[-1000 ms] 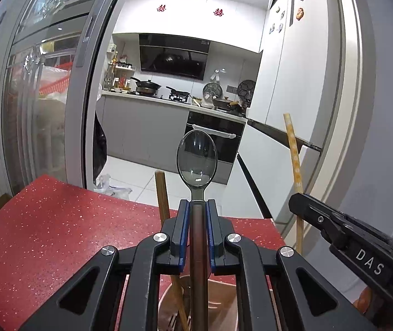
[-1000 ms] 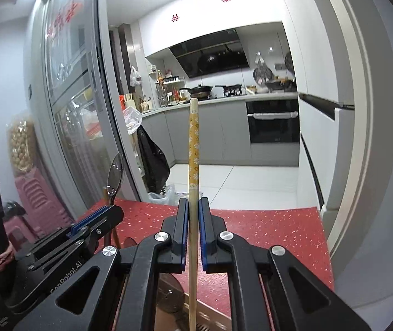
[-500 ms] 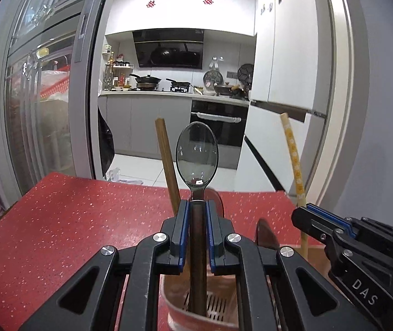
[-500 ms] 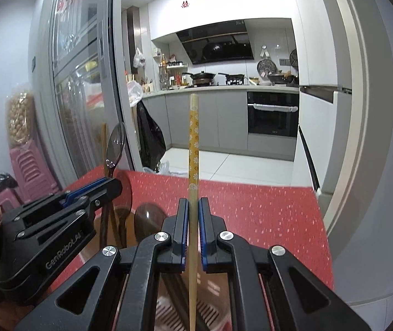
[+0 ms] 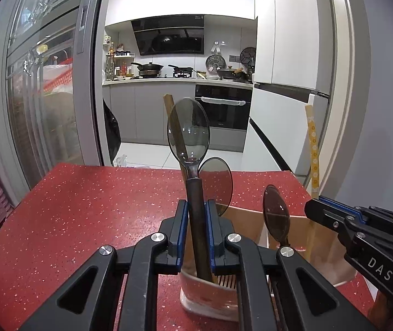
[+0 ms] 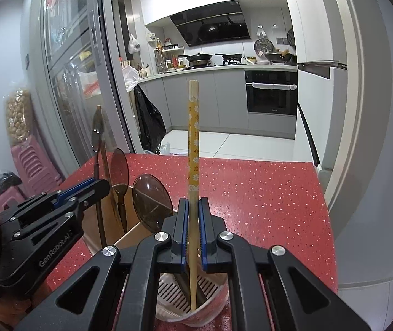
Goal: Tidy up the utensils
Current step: 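Lower the chopstick and spoon into the holder and open both tools, then move both open tools back to the remaining utensils on the table, then grasp the last dark-handled spoon with the right tool while the left tool grasps a wooden chopstick, then carry the spoon and chopstick up over the beige utensil holder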
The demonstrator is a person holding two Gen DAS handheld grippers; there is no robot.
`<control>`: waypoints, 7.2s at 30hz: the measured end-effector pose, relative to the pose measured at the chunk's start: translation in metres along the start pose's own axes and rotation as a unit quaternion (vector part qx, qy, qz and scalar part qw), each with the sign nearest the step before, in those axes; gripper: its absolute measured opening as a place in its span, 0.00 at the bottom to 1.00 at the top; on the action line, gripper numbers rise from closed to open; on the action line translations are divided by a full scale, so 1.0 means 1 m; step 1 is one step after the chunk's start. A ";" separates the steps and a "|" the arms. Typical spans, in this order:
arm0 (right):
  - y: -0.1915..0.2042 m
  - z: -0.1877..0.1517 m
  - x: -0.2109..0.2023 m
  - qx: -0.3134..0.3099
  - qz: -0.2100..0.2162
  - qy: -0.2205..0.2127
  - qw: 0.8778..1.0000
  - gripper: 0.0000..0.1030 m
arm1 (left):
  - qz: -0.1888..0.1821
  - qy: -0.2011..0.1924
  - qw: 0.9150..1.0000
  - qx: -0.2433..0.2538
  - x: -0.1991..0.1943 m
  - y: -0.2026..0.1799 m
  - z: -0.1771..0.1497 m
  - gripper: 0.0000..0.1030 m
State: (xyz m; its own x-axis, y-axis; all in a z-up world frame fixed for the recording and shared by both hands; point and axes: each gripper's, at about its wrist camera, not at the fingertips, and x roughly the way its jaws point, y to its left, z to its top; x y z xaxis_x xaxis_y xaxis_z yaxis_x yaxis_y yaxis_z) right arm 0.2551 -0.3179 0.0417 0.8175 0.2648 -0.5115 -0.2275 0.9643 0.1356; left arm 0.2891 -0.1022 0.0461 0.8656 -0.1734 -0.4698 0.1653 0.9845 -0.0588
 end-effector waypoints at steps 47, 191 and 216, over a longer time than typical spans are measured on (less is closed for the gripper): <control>0.034 -0.058 -0.090 0.049 0.056 0.070 0.995 0.90 | 0.022 0.098 0.995 -0.017 -0.100 0.055 -0.083 1.00; 0.003 0.004 -0.106 0.121 0.100 0.099 0.983 0.12 | -0.105 0.064 0.992 -0.040 -0.100 0.025 0.039 0.30; 0.010 0.030 -0.021 0.005 0.020 -0.039 0.999 0.12 | -0.053 -0.067 0.994 -0.061 -0.018 0.005 0.071 0.30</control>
State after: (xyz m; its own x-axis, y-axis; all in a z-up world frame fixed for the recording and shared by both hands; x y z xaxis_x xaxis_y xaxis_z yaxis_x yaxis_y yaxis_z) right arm 0.2510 -0.3138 0.0794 0.8465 0.3019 -0.4385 -0.2551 0.9529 0.1638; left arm 0.3078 -0.0962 0.1164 0.9029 -0.2710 -0.3336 0.2078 0.9547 -0.2131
